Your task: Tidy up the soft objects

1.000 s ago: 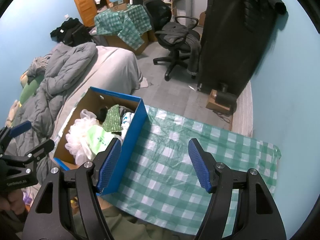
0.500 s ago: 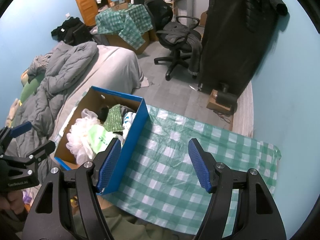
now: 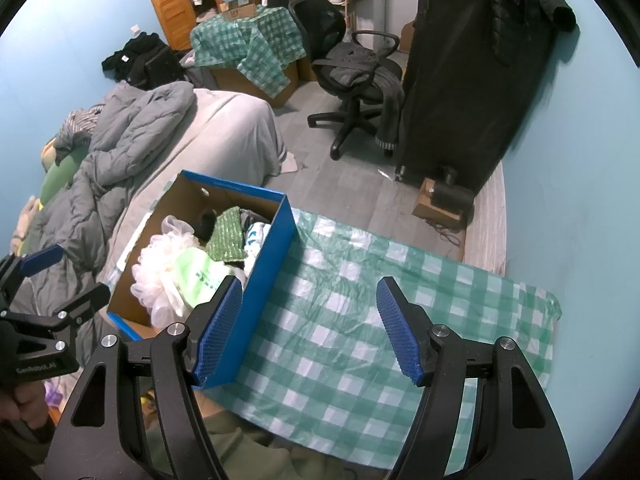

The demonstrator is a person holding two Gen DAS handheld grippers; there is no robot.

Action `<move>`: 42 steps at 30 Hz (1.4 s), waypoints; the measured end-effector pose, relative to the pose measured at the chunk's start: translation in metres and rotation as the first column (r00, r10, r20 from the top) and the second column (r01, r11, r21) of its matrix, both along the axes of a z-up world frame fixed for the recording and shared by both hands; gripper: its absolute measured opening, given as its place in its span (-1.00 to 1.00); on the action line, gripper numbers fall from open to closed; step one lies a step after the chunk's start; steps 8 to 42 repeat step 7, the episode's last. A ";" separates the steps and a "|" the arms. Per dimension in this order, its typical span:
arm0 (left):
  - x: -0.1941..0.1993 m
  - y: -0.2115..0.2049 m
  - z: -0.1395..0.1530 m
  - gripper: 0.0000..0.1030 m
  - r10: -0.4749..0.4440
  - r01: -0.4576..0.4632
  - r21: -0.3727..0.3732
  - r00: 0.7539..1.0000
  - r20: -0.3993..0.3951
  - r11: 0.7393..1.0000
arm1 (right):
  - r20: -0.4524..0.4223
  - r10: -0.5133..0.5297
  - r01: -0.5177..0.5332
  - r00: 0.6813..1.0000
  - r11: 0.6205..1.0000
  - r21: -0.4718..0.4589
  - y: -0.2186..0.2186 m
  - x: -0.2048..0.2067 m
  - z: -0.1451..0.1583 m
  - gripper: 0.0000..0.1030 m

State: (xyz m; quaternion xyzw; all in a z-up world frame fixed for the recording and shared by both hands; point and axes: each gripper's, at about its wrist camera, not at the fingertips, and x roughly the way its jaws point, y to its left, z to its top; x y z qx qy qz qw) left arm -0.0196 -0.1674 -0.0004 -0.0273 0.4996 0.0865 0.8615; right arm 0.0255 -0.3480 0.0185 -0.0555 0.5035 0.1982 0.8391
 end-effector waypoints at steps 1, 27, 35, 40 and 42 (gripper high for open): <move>-0.001 0.000 0.000 0.93 0.002 -0.002 0.002 1.000 -0.001 1.000 | -0.002 0.001 -0.001 1.000 1.000 0.001 -0.001 -0.001 0.000 0.34; -0.002 -0.001 0.000 0.93 0.004 -0.004 0.003 1.000 0.006 1.000 | 0.000 0.005 -0.005 1.000 1.000 0.010 -0.004 -0.004 -0.001 0.35; -0.002 -0.001 0.000 0.93 0.004 -0.004 0.003 1.000 0.006 1.000 | 0.000 0.005 -0.005 1.000 1.000 0.010 -0.004 -0.004 -0.001 0.35; -0.002 -0.001 0.000 0.93 0.004 -0.004 0.003 1.000 0.006 1.000 | 0.000 0.005 -0.005 1.000 1.000 0.010 -0.004 -0.004 -0.001 0.35; -0.002 -0.001 0.000 0.93 0.004 -0.004 0.003 1.000 0.006 1.000 | 0.000 0.005 -0.005 1.000 1.000 0.010 -0.004 -0.004 -0.001 0.35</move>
